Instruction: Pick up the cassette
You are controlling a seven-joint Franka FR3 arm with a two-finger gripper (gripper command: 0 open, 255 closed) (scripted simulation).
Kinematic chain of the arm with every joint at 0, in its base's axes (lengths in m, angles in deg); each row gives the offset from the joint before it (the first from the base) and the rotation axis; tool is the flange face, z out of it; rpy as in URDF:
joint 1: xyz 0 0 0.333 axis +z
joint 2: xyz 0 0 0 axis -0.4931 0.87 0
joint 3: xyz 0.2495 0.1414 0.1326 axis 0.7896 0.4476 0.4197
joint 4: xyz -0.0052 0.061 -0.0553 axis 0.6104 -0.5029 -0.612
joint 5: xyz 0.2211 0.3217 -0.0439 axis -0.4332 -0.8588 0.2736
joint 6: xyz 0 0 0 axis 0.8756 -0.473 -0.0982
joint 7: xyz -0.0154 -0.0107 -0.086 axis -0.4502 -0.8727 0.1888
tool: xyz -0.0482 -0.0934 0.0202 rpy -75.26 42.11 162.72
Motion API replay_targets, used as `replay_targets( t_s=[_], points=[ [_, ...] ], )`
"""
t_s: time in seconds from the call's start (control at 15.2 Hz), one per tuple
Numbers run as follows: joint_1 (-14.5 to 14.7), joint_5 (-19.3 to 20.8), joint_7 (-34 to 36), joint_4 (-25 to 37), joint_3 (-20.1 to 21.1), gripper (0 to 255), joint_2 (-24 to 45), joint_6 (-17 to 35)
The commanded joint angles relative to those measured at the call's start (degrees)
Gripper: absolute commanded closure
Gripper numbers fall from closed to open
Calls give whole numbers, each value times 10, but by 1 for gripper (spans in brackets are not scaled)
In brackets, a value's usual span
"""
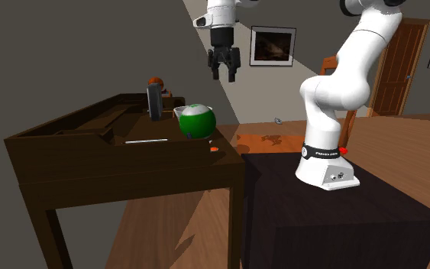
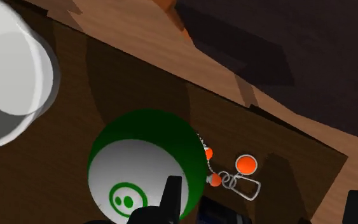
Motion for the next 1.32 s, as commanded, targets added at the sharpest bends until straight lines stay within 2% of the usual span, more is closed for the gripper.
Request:
replay_targets(
  t_s=[0.0, 0.46, 0.86, 1.25],
  points=[
    [13, 7, -68, 4, -21, 0, 39, 33],
    [60, 2, -282, 34, -65, 0, 181, 132],
    [87, -21, -454, 72, -71, 0, 299, 200],
    [86, -24, -454, 50, -72, 0, 324, 246]
  ],
)
